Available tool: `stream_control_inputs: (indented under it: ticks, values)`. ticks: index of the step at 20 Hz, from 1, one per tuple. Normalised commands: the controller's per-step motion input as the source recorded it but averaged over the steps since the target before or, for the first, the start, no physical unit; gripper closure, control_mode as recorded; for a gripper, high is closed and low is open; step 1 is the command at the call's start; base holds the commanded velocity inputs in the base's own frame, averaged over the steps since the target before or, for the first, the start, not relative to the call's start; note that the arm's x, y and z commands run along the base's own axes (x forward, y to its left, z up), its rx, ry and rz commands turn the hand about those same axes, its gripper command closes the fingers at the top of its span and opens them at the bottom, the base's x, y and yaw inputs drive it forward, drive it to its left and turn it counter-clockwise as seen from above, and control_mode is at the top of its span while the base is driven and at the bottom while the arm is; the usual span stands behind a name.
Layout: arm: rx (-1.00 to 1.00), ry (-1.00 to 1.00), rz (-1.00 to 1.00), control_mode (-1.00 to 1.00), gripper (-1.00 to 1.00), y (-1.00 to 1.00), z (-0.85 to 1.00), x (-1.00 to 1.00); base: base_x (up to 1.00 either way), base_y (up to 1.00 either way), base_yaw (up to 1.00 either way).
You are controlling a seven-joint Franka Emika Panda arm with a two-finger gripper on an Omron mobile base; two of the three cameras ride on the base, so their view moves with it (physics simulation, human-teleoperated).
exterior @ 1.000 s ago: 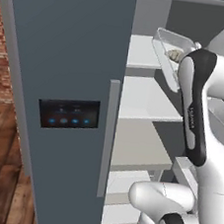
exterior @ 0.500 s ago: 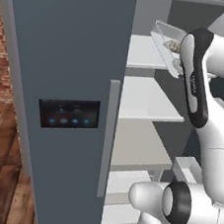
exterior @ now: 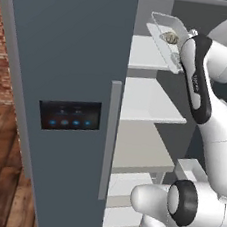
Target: Place two dumplings into each of the tupperware containers and then place the containers in the fridge.
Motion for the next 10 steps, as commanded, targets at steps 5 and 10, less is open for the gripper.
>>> stream_control_inputs:
  ticks: [5, 10]
  values:
    - [0.0, -0.05, 0.02, -1.0, 1.0, -0.05, -0.27, 0.79, 0.0, 0.0, 0.0]
    - [0.0, 0.01, 0.0, -1.0, 1.0, -0.08, 0.02, 0.61, 0.0, 0.0, 0.0]
